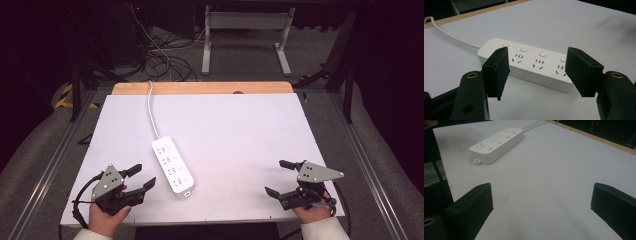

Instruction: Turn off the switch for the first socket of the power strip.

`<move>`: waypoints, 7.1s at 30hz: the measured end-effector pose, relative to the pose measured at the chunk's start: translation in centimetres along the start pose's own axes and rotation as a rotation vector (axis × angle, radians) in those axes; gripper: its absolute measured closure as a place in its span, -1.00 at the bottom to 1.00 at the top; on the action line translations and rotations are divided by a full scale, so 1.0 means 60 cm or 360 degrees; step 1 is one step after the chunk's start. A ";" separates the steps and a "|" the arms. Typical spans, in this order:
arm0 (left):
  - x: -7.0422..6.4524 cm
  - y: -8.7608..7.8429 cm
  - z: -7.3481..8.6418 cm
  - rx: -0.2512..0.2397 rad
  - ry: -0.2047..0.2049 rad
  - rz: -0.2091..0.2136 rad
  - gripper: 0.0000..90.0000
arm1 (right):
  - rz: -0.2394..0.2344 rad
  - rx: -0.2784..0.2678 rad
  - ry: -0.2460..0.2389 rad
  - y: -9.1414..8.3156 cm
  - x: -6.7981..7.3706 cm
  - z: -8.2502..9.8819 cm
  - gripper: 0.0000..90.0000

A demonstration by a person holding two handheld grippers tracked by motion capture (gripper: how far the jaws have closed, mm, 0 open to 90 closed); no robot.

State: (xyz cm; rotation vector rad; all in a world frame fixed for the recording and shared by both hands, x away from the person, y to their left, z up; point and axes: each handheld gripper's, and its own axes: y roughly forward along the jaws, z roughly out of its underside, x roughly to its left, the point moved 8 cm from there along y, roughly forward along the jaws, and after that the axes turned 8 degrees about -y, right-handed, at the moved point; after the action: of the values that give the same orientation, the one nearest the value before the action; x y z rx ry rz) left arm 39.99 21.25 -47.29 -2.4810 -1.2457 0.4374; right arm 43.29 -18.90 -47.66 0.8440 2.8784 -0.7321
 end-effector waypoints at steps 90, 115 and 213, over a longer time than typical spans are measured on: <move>0.062 0.173 -0.089 0.0357 -0.0104 -0.0116 1.00 | -0.0060 -0.0017 0.0039 0.007 0.000 0.005 -0.92; 0.083 0.230 -0.048 0.0512 -0.0103 -0.0211 1.00 | -0.0057 -0.0020 0.0019 0.006 0.002 0.004 -0.93; 0.052 0.177 -0.092 0.0294 -0.0064 -0.0109 1.00 | -0.0063 -0.0007 0.0014 0.009 0.002 0.007 -0.94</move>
State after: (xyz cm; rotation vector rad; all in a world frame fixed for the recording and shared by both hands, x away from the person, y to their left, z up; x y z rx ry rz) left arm 51.61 16.96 -47.17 -2.2791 -1.2417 0.5604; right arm 43.44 -18.65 -48.28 0.7939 2.9115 -0.7271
